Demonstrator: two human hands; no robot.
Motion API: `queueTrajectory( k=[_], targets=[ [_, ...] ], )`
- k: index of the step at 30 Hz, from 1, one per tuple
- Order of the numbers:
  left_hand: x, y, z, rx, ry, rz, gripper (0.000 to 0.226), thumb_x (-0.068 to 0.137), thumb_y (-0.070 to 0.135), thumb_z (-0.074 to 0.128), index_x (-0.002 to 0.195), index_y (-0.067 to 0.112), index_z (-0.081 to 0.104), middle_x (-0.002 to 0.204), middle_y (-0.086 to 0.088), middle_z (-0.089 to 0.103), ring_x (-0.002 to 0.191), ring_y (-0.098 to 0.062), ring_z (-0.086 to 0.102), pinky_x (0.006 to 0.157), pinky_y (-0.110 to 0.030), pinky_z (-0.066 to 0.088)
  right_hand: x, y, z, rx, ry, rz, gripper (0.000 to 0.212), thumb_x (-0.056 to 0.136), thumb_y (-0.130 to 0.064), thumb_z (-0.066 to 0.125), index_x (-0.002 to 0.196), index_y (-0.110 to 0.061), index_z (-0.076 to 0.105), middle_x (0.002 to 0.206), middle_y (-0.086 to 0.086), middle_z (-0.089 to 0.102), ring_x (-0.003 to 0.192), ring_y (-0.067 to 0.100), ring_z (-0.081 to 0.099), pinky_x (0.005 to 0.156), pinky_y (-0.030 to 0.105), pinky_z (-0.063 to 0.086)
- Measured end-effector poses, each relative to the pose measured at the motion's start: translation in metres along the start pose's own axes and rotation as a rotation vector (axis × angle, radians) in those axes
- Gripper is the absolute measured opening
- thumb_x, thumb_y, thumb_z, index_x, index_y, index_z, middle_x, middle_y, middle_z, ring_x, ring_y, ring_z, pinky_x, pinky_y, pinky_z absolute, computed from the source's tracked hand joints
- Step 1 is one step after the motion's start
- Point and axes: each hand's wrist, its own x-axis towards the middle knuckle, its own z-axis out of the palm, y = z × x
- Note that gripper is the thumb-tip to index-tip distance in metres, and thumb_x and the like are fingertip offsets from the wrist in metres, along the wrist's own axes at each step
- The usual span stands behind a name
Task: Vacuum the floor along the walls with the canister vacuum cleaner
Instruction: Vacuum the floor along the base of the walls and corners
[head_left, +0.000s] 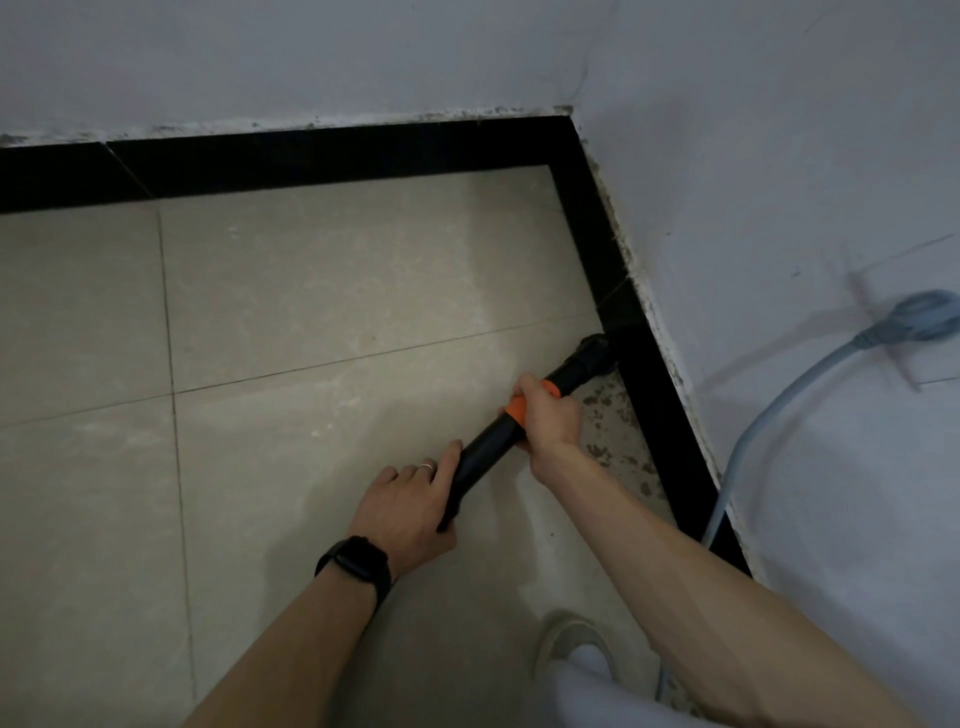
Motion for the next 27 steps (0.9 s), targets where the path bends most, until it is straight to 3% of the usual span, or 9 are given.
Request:
queueTrajectory(
  k=[3, 6, 10, 14, 20, 24, 27],
  targets=[
    [0.003, -0.001, 0.001, -0.031, -0.002, -0.046, 0.093, 0.078, 0.045, 0.057, 0.152, 0.020, 0.007, 0.116, -0.005, 0.061, 0.097, -0.026, 0.062, 0.078, -0.035, 0.042, 0.003, -0.001, 0.005, -0.028, 0.011, 0.001, 0.035, 0.079, -0.017, 0.072, 0.109, -0.003, 0.062, 0.087, 0.012, 0.070, 0.064, 0.020, 0.072, 0.058, 0.032, 0.060],
    [0.007, 0.001, 0.000, -0.125, -0.037, -0.132, 0.090, 0.078, 0.044, 0.057, 0.152, 0.026, 0.010, 0.116, -0.001, 0.059, 0.098, -0.024, 0.061, 0.078, -0.033, 0.043, 0.006, -0.007, 0.016, -0.117, 0.030, -0.017, 0.054, 0.072, -0.028, 0.074, 0.117, -0.003, 0.061, 0.104, 0.017, 0.072, 0.082, 0.027, 0.073, 0.069, 0.041, 0.065],
    [0.020, -0.001, -0.002, -0.496, -0.123, -0.264, 0.091, 0.076, 0.041, 0.068, 0.147, 0.040, 0.012, 0.105, 0.001, 0.058, 0.086, -0.021, 0.061, 0.075, -0.036, 0.053, 0.008, -0.027, 0.034, -0.246, 0.027, -0.048, 0.056, 0.083, -0.028, 0.074, 0.127, -0.004, 0.049, 0.111, 0.015, 0.066, 0.095, 0.030, 0.067, 0.082, 0.046, 0.063],
    [0.034, -0.005, 0.001, -0.806, -0.191, -0.296, 0.092, 0.072, 0.038, 0.077, 0.143, 0.045, 0.019, 0.100, 0.008, 0.061, 0.083, -0.015, 0.062, 0.075, -0.036, 0.056, 0.014, -0.041, 0.048, -0.364, 0.033, -0.093, 0.062, 0.087, -0.026, 0.074, 0.133, 0.000, 0.043, 0.113, 0.012, 0.061, 0.096, 0.028, 0.063, 0.082, 0.040, 0.060],
    [0.036, -0.009, -0.005, -0.784, -0.265, -0.272, 0.097, 0.071, 0.036, 0.078, 0.146, 0.042, 0.017, 0.100, 0.006, 0.062, 0.083, -0.018, 0.063, 0.075, -0.038, 0.056, 0.017, -0.036, 0.046, -0.412, 0.036, -0.066, 0.062, 0.091, -0.028, 0.071, 0.137, -0.003, 0.037, 0.115, 0.013, 0.059, 0.086, 0.022, 0.060, 0.063, 0.032, 0.055],
    [0.027, -0.012, -0.008, -0.725, -0.293, -0.234, 0.098, 0.072, 0.036, 0.079, 0.146, 0.041, 0.015, 0.098, 0.004, 0.061, 0.081, -0.017, 0.062, 0.072, -0.038, 0.056, 0.008, -0.027, 0.041, -0.352, 0.060, -0.028, 0.062, 0.091, -0.028, 0.071, 0.137, -0.004, 0.035, 0.113, 0.014, 0.060, 0.095, 0.029, 0.064, 0.080, 0.046, 0.063],
    [0.019, -0.017, -0.011, -0.636, -0.318, -0.209, 0.100, 0.072, 0.039, 0.078, 0.146, 0.040, 0.013, 0.097, 0.003, 0.061, 0.080, -0.018, 0.062, 0.071, -0.038, 0.056, -0.002, -0.018, 0.036, -0.293, 0.063, -0.014, 0.063, 0.089, -0.027, 0.072, 0.136, -0.005, 0.037, 0.115, 0.014, 0.061, 0.098, 0.029, 0.065, 0.085, 0.051, 0.062]
  ],
)
